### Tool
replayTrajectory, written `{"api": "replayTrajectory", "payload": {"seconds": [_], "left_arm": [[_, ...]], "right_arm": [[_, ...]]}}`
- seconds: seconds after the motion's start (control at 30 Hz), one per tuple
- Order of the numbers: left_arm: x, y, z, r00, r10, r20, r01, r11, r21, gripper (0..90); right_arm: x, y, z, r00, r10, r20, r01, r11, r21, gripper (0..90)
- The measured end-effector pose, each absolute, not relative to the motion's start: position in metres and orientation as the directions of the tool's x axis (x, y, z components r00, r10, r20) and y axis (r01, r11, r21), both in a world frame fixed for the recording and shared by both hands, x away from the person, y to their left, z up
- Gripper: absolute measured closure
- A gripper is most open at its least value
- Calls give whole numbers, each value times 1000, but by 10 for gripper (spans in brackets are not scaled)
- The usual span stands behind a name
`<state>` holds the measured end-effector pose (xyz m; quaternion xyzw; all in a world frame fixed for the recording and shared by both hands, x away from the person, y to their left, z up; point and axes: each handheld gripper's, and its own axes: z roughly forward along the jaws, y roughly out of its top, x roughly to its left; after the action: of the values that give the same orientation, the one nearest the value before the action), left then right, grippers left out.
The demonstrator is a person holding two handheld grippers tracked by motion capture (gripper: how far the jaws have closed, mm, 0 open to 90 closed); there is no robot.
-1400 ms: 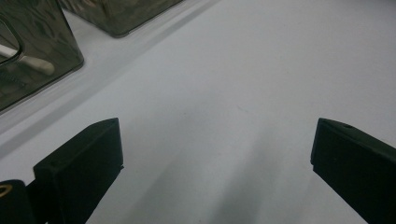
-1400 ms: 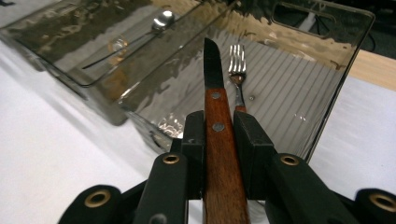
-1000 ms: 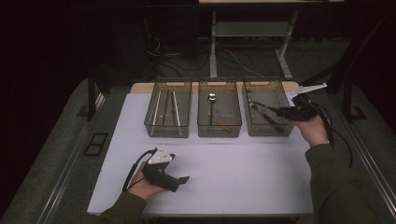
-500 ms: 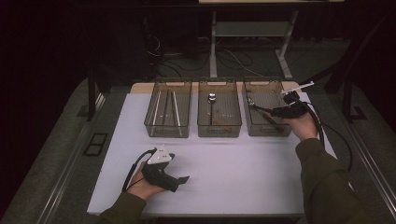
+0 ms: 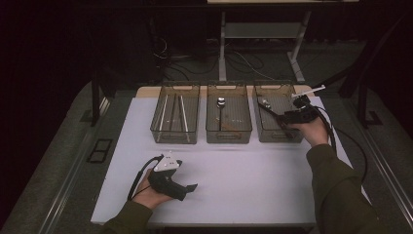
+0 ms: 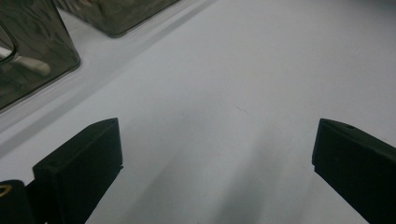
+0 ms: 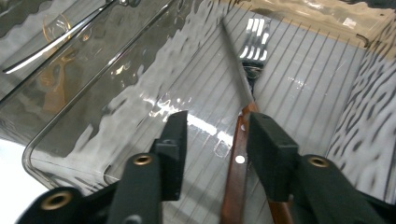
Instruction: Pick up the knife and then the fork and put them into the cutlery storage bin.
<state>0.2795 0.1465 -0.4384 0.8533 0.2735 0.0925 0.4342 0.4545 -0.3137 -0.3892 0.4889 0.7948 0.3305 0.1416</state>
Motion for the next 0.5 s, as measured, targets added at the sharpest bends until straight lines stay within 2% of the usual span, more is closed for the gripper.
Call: {"api": "replayTrajectory", "payload": {"seconds": [0.17, 0.37, 0.43, 0.5], "left_arm": [[280, 146, -439, 833, 548, -79, 387, -474, 791, 2], [280, 146, -439, 833, 548, -79, 387, -473, 792, 2], [280, 146, -439, 832, 549, -78, 386, -474, 791, 2], [280, 146, -439, 831, 550, -79, 388, -472, 791, 2]], "right_arm": [[453, -316, -387, -486, 866, 119, 666, 278, 692, 423], [447, -322, -380, -491, 856, 162, 636, 226, 738, 345], [445, -322, -378, -503, 848, 166, 629, 228, 743, 286], [442, -320, -376, -517, 844, 144, 615, 249, 748, 269]]}}
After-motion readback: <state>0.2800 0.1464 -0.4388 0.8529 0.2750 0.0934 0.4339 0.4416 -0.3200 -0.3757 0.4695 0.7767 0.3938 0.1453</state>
